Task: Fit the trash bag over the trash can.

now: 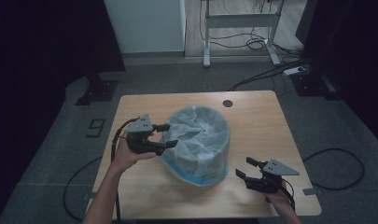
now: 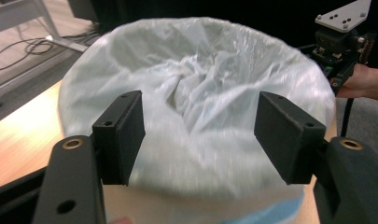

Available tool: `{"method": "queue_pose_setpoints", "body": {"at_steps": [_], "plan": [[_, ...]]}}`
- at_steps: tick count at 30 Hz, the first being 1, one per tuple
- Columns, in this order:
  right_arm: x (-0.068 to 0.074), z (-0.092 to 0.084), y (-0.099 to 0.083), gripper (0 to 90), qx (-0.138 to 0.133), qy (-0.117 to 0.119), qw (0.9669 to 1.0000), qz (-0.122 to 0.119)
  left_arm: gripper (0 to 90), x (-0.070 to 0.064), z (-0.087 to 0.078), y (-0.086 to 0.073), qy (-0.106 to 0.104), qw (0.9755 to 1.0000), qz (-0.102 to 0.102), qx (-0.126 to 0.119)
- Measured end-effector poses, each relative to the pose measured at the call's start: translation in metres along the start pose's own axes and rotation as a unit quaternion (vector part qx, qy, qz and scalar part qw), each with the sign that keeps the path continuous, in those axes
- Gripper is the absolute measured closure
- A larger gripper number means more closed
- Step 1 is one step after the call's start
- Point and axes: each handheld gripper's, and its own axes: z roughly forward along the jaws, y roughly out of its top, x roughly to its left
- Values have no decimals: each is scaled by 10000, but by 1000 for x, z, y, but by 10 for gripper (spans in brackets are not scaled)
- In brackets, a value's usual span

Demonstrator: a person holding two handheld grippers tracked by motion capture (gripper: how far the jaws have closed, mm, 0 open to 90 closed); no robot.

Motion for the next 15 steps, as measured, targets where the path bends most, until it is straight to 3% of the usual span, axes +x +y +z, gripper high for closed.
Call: {"method": "queue_pose_setpoints", "body": {"at_steps": [5,10,15], "plan": [[1,1,-1,292,39,-14,10000,-31,323,-5,-17,-27,240,9993,-241,-183],[1,2,-2,291,64,-28,10000,-70,324,-9,-33,-54,477,9981,-366,-146],[-1,2,-3,291,86,-73,9999,-48,325,-12,-43,-78,570,9968,-532,-190]]}}
